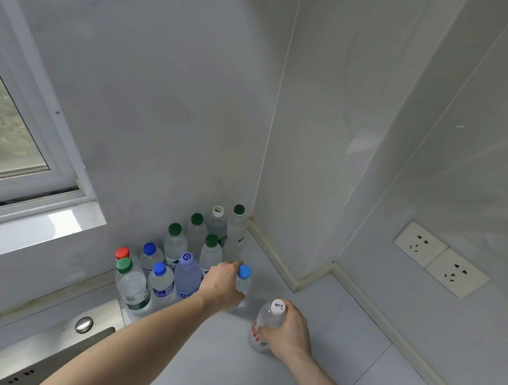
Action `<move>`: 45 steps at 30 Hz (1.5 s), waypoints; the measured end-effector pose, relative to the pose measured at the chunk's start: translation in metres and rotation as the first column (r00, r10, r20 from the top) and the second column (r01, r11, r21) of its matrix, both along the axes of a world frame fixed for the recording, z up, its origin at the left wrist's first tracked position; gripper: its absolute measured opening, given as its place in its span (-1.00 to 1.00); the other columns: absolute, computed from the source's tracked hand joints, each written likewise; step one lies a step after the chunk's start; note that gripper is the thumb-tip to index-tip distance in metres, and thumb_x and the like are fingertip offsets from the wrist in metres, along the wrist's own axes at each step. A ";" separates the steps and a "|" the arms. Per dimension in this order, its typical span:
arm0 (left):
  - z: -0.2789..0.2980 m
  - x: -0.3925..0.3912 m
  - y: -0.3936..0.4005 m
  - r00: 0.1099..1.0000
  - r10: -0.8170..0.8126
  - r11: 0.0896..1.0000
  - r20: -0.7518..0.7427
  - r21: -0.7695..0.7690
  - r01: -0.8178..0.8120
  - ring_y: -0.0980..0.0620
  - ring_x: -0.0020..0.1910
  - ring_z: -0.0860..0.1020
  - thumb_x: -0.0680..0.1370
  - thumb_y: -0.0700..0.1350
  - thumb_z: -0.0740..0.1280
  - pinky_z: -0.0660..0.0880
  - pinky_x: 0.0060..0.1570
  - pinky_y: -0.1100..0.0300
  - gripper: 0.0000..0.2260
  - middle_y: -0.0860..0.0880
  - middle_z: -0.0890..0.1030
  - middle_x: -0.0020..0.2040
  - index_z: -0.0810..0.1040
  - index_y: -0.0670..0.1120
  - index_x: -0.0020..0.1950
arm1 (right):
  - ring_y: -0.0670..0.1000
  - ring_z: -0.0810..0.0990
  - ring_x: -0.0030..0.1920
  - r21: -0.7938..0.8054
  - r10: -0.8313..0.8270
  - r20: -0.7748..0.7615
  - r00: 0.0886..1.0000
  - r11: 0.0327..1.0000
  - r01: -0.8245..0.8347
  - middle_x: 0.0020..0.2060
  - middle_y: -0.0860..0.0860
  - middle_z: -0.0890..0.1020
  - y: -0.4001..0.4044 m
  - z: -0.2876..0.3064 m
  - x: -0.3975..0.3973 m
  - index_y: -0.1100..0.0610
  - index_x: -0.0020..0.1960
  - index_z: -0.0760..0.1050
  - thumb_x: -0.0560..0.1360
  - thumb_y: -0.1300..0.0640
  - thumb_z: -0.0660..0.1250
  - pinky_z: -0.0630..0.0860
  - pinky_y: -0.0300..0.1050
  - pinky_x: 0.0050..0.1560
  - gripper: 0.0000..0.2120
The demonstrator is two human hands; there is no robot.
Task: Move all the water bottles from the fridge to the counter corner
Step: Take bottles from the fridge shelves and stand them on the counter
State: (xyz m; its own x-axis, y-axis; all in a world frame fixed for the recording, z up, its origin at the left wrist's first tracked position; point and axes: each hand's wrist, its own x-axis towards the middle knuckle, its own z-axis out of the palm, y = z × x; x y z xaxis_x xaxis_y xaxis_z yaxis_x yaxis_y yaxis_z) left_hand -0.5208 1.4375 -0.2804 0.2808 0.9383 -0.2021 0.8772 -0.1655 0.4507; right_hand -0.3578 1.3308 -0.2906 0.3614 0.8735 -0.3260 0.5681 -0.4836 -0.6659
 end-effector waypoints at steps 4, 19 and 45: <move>0.001 0.009 0.025 0.998 0.067 0.997 0.018 -0.028 -0.067 -0.09 -0.01 0.59 0.37 -0.14 0.53 0.54 -0.03 0.09 -0.57 -0.01 0.64 0.10 0.53 0.02 0.19 | -0.02 0.59 0.03 0.011 0.023 -0.002 1.000 1.000 -0.023 0.02 -0.15 0.60 0.009 -0.002 0.002 -0.13 0.08 0.48 0.33 0.18 0.56 0.47 -0.21 -0.05 -0.57; 0.036 0.014 0.081 0.985 0.077 0.987 -0.151 0.152 -0.054 -0.16 0.01 0.60 0.62 -0.19 0.29 0.44 -0.18 0.06 -0.87 -0.11 0.59 0.07 0.46 -0.12 0.16 | 0.09 0.65 0.08 -0.001 -0.015 -0.007 1.000 1.000 0.015 -0.03 -0.10 0.61 0.058 -0.004 0.009 -0.06 0.18 0.58 0.35 0.15 0.55 0.52 -0.17 -0.01 -0.57; 0.028 -0.007 0.101 0.978 0.011 0.953 -0.210 0.297 0.053 -0.11 -0.13 0.60 0.59 -0.09 0.35 0.58 -0.10 0.10 -0.90 0.01 0.63 -0.12 0.62 0.00 -0.11 | 0.13 0.59 0.10 0.092 0.106 -0.080 0.991 0.991 -0.098 -0.04 -0.01 0.53 0.192 0.024 -0.015 0.07 0.07 0.44 0.54 0.30 0.33 0.46 -0.12 0.07 -0.81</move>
